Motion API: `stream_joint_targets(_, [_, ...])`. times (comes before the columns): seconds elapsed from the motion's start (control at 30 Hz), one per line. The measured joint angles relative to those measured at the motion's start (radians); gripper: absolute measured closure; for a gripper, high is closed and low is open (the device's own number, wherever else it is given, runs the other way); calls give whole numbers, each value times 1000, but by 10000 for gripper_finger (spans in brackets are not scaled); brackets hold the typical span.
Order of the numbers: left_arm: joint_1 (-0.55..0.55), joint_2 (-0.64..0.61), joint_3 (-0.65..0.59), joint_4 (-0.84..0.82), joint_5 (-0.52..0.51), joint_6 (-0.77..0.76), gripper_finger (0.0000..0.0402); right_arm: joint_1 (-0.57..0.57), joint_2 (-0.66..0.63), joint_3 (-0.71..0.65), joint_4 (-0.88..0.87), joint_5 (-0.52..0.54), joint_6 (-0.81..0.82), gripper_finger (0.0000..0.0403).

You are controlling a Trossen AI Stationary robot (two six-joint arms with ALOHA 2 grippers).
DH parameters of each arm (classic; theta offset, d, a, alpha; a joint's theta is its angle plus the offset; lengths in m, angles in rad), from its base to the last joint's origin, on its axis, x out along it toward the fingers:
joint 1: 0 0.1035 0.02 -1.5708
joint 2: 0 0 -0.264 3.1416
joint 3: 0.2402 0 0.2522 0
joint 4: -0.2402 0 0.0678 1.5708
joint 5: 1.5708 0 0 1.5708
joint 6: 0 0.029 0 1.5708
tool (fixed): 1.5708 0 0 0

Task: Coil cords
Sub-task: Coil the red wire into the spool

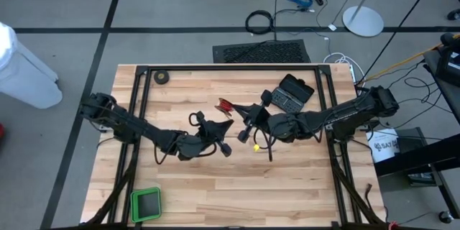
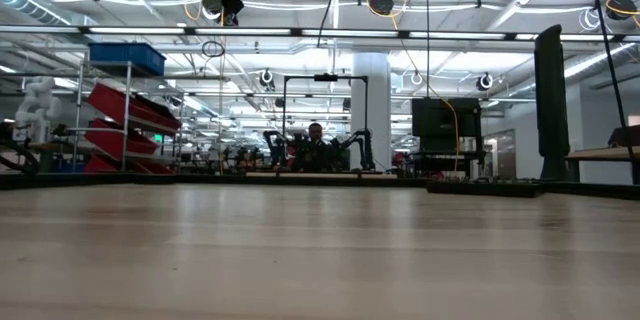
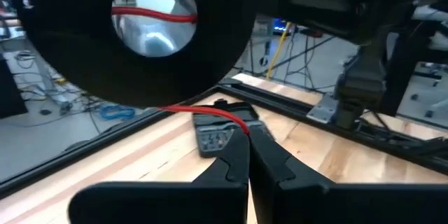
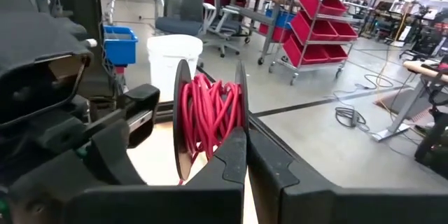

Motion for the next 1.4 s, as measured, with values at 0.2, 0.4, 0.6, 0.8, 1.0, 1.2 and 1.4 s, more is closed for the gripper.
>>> stream_joint_targets(0.2, [19,0,0,30,60,2,401,0,0,0,0,28,-6,403])
stream_joint_targets(0.4, [18,0,2,92,132,20,401,0,0,0,-17,56,-15,403])
stream_joint_targets(0.6, [40,0,3,92,129,37,401,0,0,0,-14,54,-10,403])
stream_joint_targets(0.8, [39,0,3,173,201,84,401,0,21,0,-23,52,-22,403])
stream_joint_targets(1.0, [14,-6,3,177,207,112,402,-5,31,0,-36,47,-56,403])
stream_joint_targets(1.2, [-38,-58,3,170,155,216,402,-2,24,0,-67,9,-100,403])
stream_joint_targets(1.4, [-87,-156,3,66,99,242,402,-1,24,1,-67,-35,-128,403])
